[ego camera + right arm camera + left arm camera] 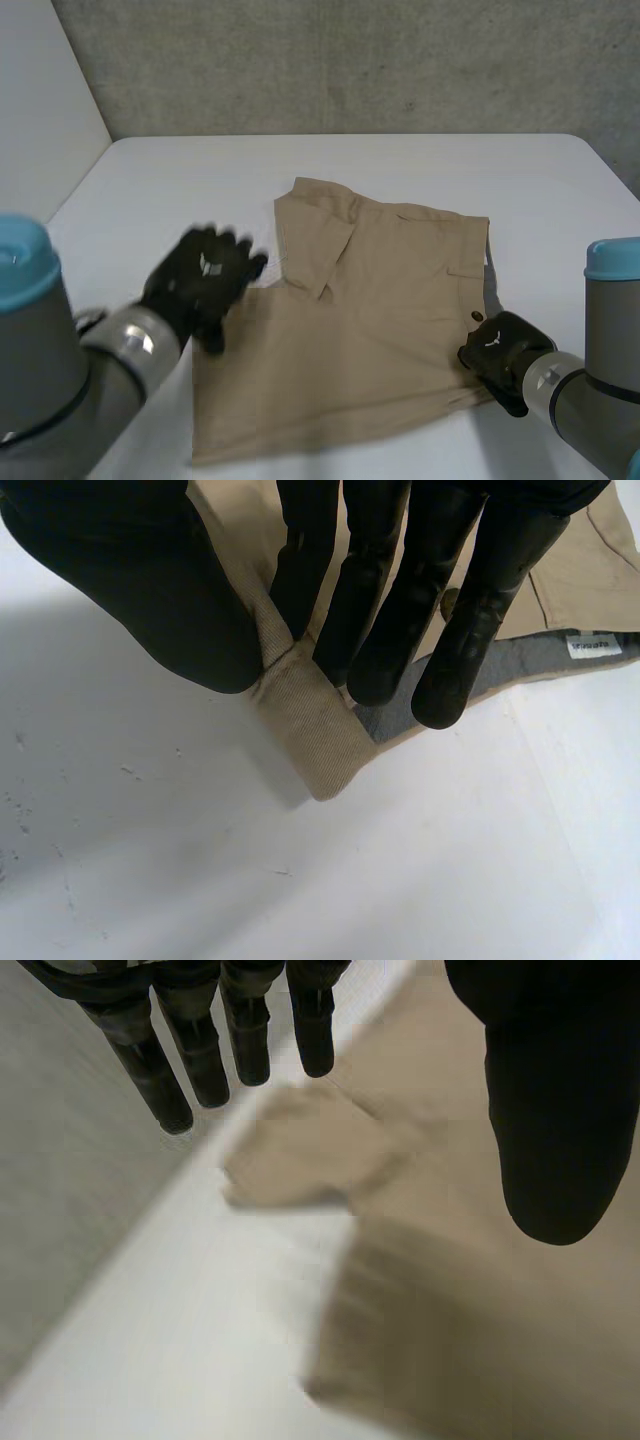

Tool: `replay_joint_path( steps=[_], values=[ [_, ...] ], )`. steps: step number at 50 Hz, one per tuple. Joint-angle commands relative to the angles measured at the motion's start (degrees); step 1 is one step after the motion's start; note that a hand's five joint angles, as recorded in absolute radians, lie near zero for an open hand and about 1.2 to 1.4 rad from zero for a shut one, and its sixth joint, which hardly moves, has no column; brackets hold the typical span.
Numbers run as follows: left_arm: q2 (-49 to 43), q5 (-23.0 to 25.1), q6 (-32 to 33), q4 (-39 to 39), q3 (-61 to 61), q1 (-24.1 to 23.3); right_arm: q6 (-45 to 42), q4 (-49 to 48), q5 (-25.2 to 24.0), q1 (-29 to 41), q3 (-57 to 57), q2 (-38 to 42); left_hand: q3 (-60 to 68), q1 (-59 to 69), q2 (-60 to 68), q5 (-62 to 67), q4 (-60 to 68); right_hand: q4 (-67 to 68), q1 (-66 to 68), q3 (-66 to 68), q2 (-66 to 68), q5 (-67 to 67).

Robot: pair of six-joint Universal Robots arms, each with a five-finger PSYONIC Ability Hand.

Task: Fold the shorts.

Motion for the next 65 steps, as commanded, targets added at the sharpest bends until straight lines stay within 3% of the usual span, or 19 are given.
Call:
replay_joint_path(
  steps=[1, 6, 13, 17, 26, 31, 35, 37, 39, 41, 46, 57, 59, 63, 65],
  values=[
    [-16.1, 0.2, 0.2, 10.9, 18.4, -2.2, 0.1, -0.6, 0.1, 0.9, 1.2, 0.1, 0.2, 0.2, 0.4, 0.9, 0.6, 11.6, 24.0, 11.4, 12.1, 12.5],
    [-30.0, 1.9, 1.6, 10.3, 33.8, -2.2, 0.2, -0.9, 0.2, 1.0, 1.5, 0.8, 2.9, 2.9, 3.1, 3.6, 3.3, 11.6, 24.0, 11.4, 12.1, 12.5],
    [-48.0, 16.0, 7.7, 7.2, 53.2, -0.9, 0.2, -3.4, 0.2, 0.9, 1.6, 2.8, 6.6, 6.6, 6.8, 7.3, 7.0, 11.6, 24.0, 11.4, 12.1, 12.5],
    [-53.0, 20.5, 7.8, 6.2, 59.6, -0.2, 0.2, -3.5, 0.2, 0.9, 1.6, 3.5, 5.8, 5.8, 6.0, 6.5, 6.2, 11.6, 24.0, 11.4, 12.1, 12.5],
    [-63.2, 23.9, 9.5, -8.2, 75.4, 1.1, 0.2, -3.6, 0.2, 0.3, 1.3, 3.6, 4.6, 4.6, 4.8, 5.3, 5.0, 11.6, 24.0, 11.4, 12.1, 12.5],
    [-65.3, 23.8, 14.2, -12.1, 77.9, 1.7, 0.2, -4.2, 0.1, 0.1, 1.2, 3.6, 7.6, 7.6, 7.8, 8.3, 8.0, 11.6, 24.0, 11.4, 12.1, 12.5],
    [-65.6, 23.5, 16.0, -14.2, 78.1, 1.9, 0.2, -4.5, 0.1, 0.1, 1.1, 3.6, 17.7, 17.7, 17.9, 18.4, 18.1, 11.6, 24.0, 11.4, 12.1, 12.5],
    [-65.5, 23.1, 16.2, -15.4, 78.2, 2.3, 0.2, -4.6, 0.1, 0.1, 1.1, 3.6, 30.5, 30.5, 30.7, 31.2, 30.8, 11.6, 24.0, 11.4, 12.1, 12.5],
    [-65.3, 21.8, 16.2, -15.5, 78.1, 2.7, 0.2, -4.7, 0.0, 0.1, 1.0, 3.6, 53.9, 53.9, 54.1, 54.6, 54.3, 11.6, 24.0, 11.4, 12.1, 12.5],
    [-64.6, 19.0, 16.7, -15.1, 77.5, 3.0, 0.2, -4.9, 0.1, 0.1, 1.1, 3.6, 62.5, 62.6, 62.7, 63.3, 62.9, 11.6, 24.0, 11.4, 12.1, 12.5],
    [-58.6, 11.2, 20.6, -11.0, 71.9, 5.0, 0.3, -4.9, 0.0, 0.4, 1.1, 3.5, 62.6, 62.6, 62.8, 63.3, 63.0, 11.6, 24.0, 11.4, 12.1, 12.5],
    [-46.2, 6.9, 21.2, -6.2, 48.3, 6.4, 0.3, -4.9, 0.0, 0.3, 1.2, 3.3, 62.6, 62.6, 62.8, 63.3, 63.0, 11.6, 24.0, 11.4, 12.1, 12.5],
    [-45.3, 6.1, 20.8, -6.0, 46.2, 6.2, 0.3, -4.9, 0.0, 0.4, 1.2, 3.3, 57.1, 57.1, 57.3, 57.8, 57.5, 11.6, 24.0, 11.4, 12.1, 12.5],
    [-42.8, 5.6, 19.7, -5.9, 42.1, 5.7, 0.3, -4.9, 0.0, 0.5, 1.2, 3.3, 27.4, 27.4, 27.6, 28.1, 27.8, 11.6, 24.0, 11.4, 12.1, 12.5],
    [-40.9, 5.6, 18.3, -4.9, 41.1, 5.7, 0.3, -5.0, 0.1, 0.6, 1.3, 3.3, 22.8, 22.8, 23.0, 23.5, 23.2, 11.6, 24.0, 11.4, 12.1, 12.5]
  ],
)
